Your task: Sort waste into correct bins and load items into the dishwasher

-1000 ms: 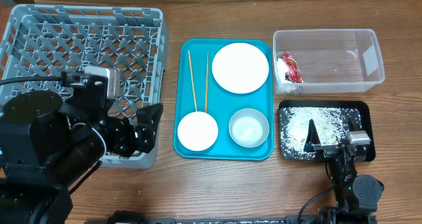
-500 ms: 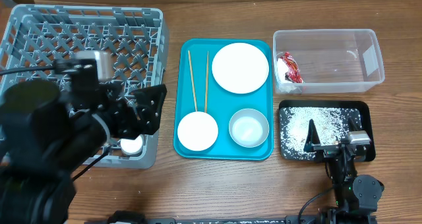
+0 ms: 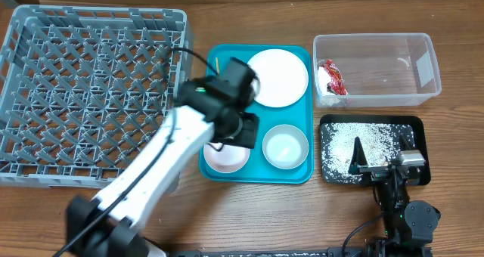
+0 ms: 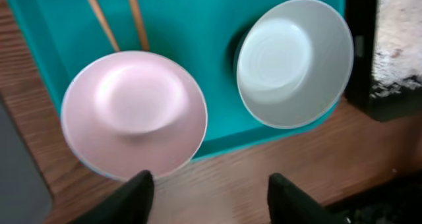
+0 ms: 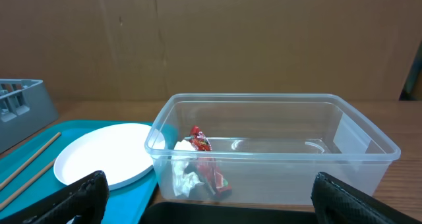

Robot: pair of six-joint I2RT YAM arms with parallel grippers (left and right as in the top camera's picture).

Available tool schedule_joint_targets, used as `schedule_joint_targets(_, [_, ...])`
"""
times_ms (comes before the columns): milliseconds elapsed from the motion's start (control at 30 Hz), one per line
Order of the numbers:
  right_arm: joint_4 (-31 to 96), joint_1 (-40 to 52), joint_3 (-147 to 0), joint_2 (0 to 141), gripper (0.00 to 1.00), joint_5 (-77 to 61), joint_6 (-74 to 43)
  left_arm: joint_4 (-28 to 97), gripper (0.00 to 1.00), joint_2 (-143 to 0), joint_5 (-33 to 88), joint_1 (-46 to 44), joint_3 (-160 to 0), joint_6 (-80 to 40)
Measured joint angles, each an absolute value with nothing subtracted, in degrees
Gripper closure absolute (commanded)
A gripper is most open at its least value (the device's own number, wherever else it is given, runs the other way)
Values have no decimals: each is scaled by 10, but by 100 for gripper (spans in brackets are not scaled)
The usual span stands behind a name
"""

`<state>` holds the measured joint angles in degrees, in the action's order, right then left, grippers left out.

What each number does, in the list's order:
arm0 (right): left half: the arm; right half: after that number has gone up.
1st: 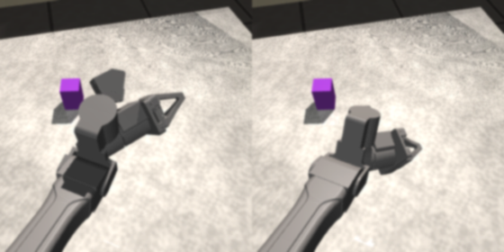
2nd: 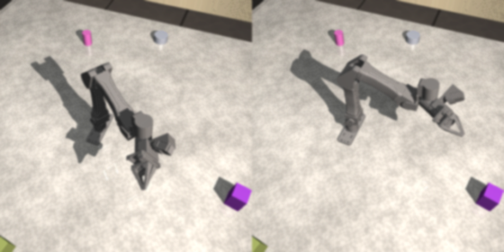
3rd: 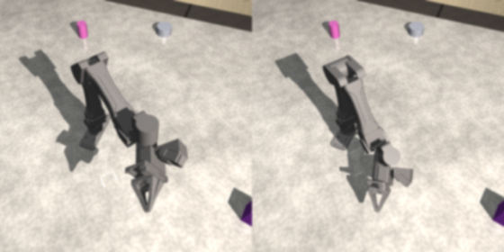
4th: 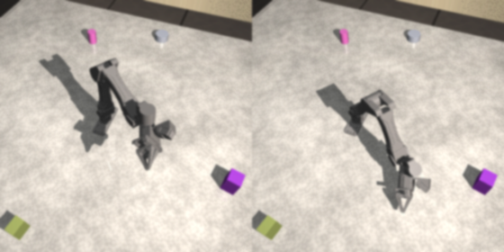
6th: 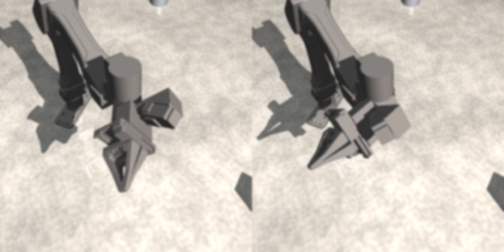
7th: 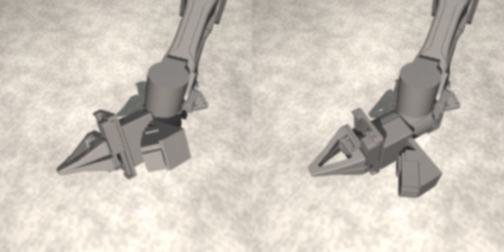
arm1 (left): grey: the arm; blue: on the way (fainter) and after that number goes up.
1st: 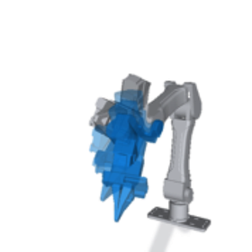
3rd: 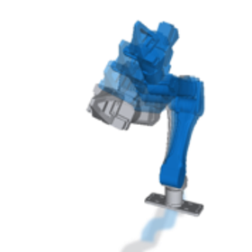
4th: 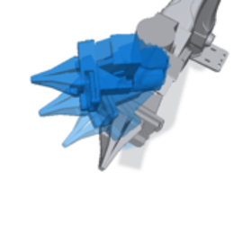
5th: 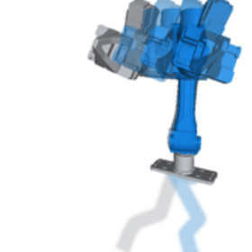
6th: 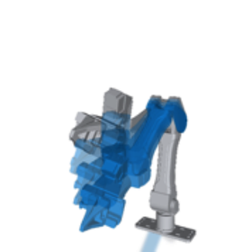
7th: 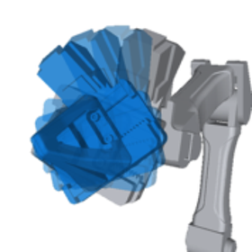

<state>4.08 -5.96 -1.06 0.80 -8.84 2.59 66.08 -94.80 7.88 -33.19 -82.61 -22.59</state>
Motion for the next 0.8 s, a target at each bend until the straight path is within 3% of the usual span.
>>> schedule_joint_targets(133, [41,-60,-11,8,0,-88,26,647,63,-1005,63,-345,-826,-248])
schedule_joint_targets(200, [41,-60,-11,8,0,-88,26,651,64,-1029,57,-345,-826,-259])
schedule_joint_targets(300, [41,-60,-11,8,0,-88,26,677,62,-1046,44,-344,-825,-281])
schedule_joint_targets(400, [41,-60,-11,8,0,-88,26,709,50,-1046,23,-340,-825,-302])
schedule_joint_targets(800, [41,-60,-11,8,0,-88,26,683,52,-1046,-23,-263,-767,-320])
